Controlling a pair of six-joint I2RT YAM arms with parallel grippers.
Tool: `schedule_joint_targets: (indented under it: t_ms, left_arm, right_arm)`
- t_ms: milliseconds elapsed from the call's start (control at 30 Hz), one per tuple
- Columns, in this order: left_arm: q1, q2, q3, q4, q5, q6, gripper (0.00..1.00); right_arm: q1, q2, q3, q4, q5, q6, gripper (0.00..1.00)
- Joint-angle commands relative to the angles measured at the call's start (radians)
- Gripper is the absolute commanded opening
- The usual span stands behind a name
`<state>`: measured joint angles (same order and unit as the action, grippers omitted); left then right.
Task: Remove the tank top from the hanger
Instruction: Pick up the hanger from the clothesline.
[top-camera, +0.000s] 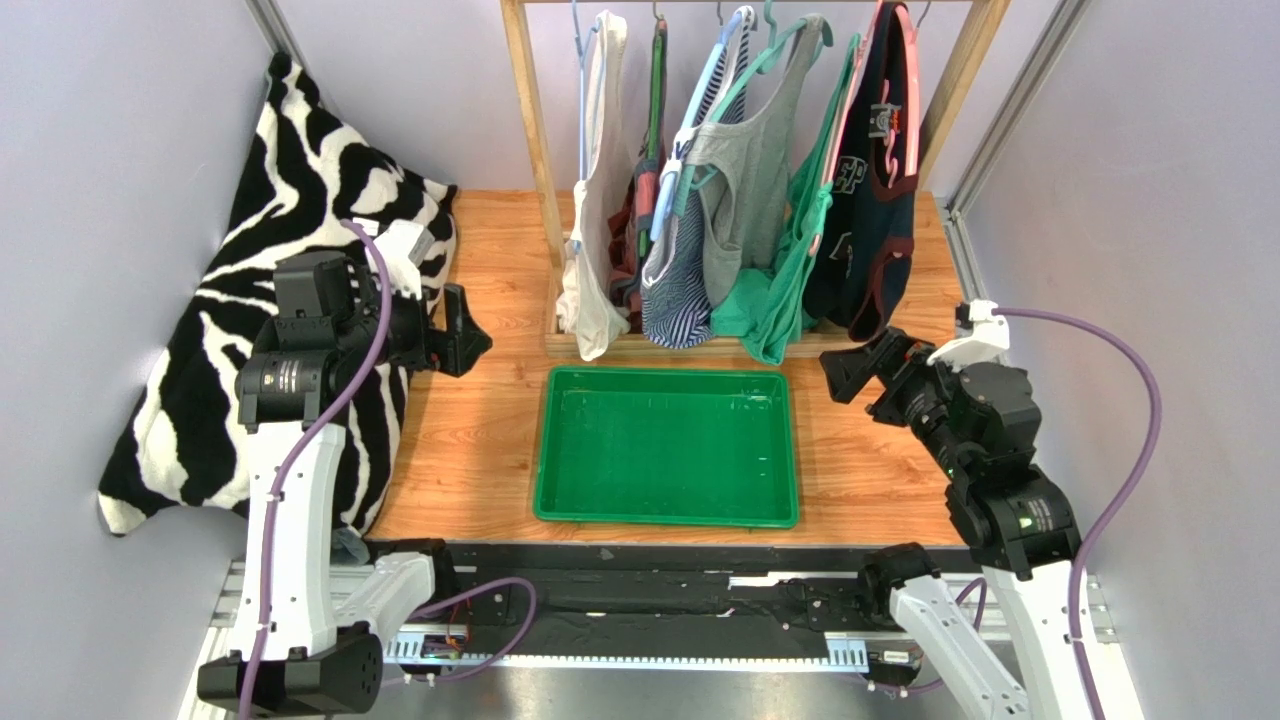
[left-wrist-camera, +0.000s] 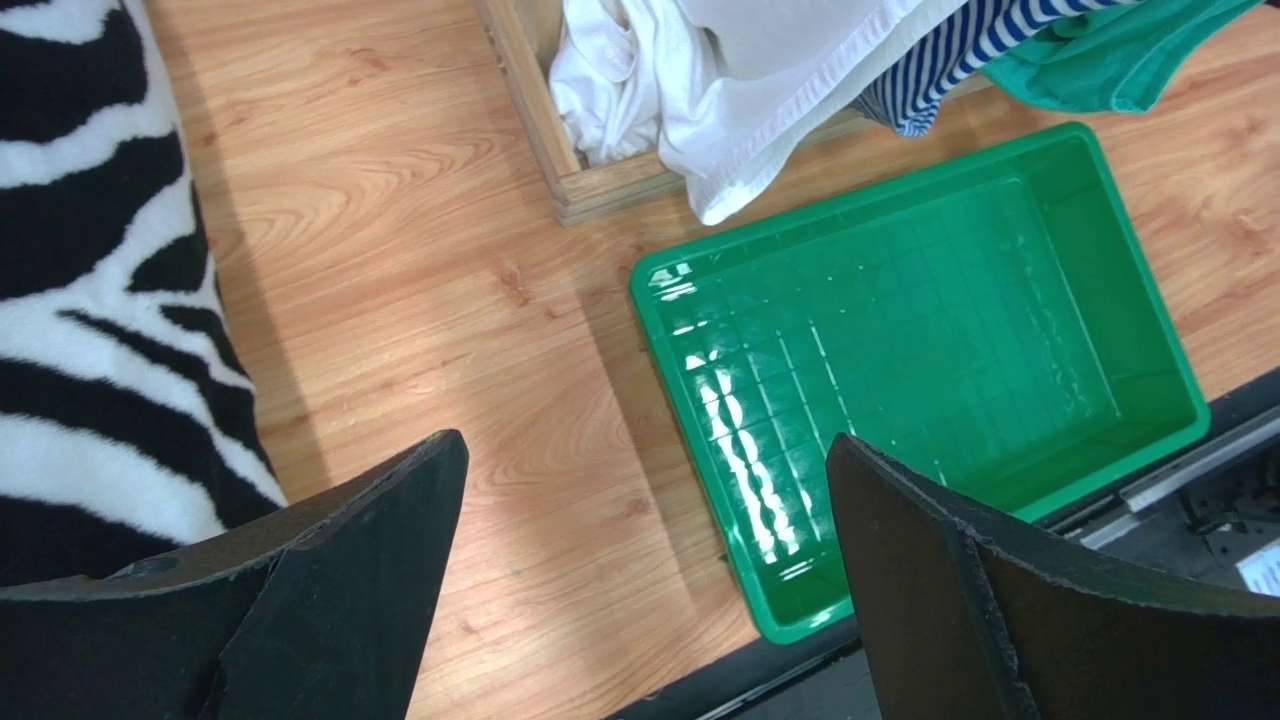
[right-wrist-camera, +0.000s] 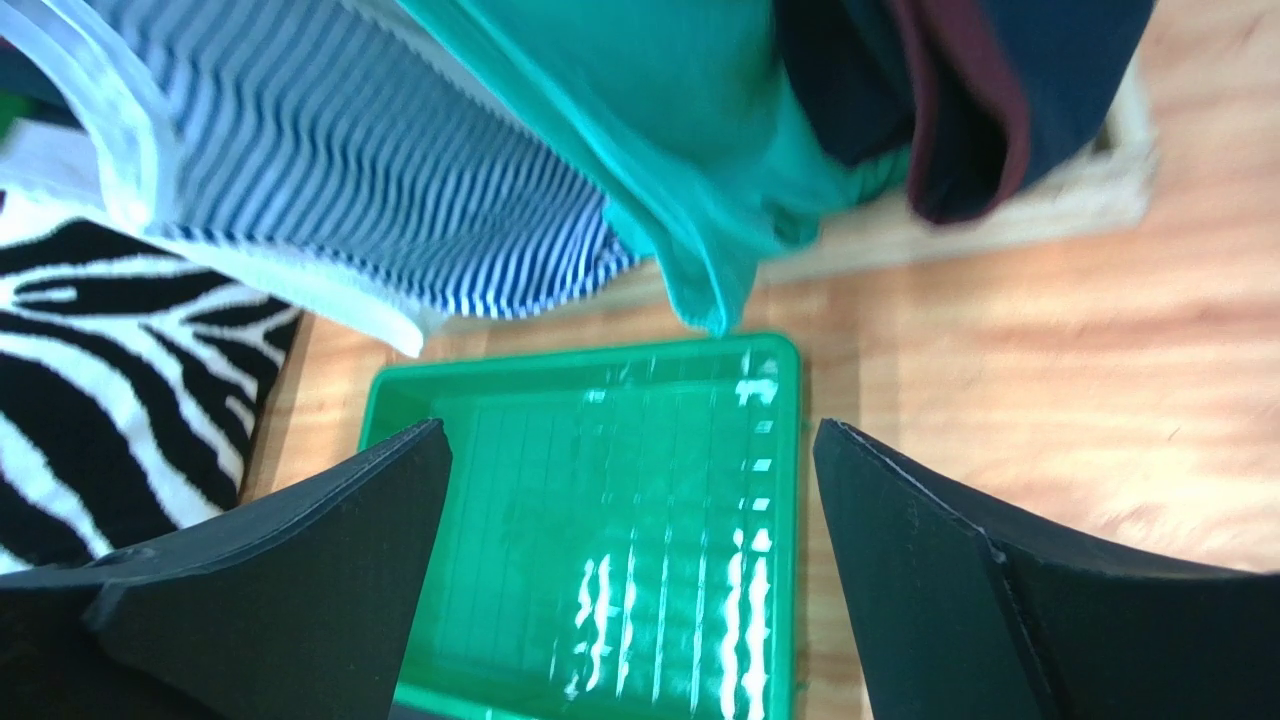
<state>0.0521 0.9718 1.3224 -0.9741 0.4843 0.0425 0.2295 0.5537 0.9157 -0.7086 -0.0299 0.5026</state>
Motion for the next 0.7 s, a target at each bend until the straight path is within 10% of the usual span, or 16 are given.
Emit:
schedule_joint_targets:
  t_ms: [0,667]
  left_arm:
    - [-0.005,0.018,0.058,0.064,0.085,-0.032,0.99]
    - [-0.343,0.698,1.04,0.219,-0.191,-0.162,0.99]
  right_arm:
    - [0.04,0.003,0.097,0.035,0.114,-0.09,0.96]
    - [0.203,0.17,0.256,0.081,0.34,-0.222,0.9]
